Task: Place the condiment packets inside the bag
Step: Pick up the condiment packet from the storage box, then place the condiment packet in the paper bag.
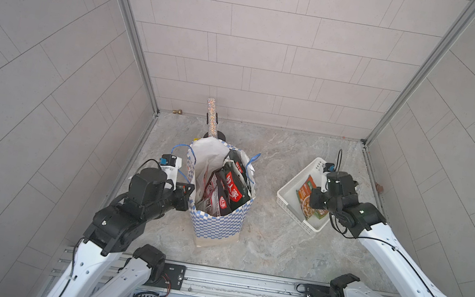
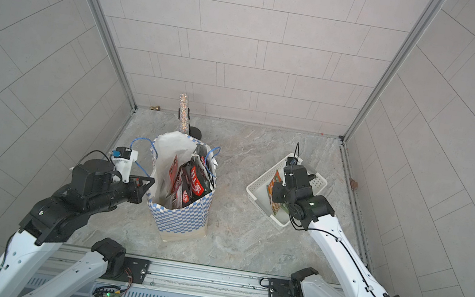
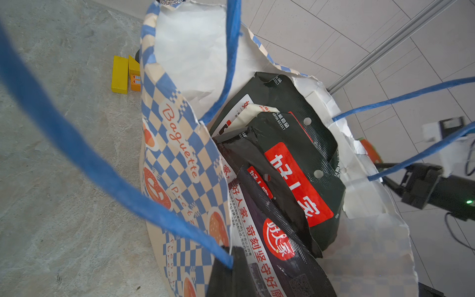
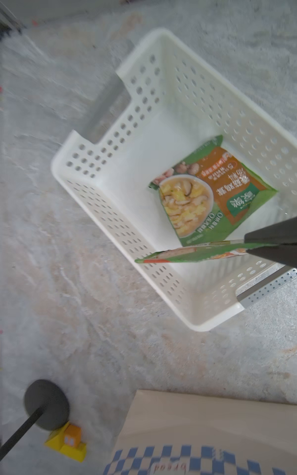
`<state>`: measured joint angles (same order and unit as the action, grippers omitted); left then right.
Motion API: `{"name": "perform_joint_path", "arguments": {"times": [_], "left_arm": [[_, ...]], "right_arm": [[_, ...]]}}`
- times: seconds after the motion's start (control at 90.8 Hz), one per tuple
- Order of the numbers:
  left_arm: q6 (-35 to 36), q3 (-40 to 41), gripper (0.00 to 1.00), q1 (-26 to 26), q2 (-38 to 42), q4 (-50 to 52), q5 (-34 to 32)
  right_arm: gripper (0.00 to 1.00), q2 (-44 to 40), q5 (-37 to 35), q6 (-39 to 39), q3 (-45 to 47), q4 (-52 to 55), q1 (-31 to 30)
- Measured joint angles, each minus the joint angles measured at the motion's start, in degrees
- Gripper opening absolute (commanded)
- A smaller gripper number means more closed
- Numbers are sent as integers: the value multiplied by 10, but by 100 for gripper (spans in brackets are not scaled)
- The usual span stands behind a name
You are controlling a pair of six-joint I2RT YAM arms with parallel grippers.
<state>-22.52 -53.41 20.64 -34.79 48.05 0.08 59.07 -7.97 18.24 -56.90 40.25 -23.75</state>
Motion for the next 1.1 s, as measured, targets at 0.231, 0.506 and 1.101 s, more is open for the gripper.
{"name": "perform_joint_path", "arguments": {"times": [0.231, 0.506, 1.101], "left_arm": [[6, 0, 0, 0, 5, 2, 9], [10, 1, 0, 0, 11, 3, 12], [9, 1, 0, 0, 21, 13, 9]], "right_arm": [[0, 10, 17, -16, -276, 47, -55], [0, 130, 83, -29, -521, -21, -267], [0, 341, 98, 42, -436, -137, -329]]}}
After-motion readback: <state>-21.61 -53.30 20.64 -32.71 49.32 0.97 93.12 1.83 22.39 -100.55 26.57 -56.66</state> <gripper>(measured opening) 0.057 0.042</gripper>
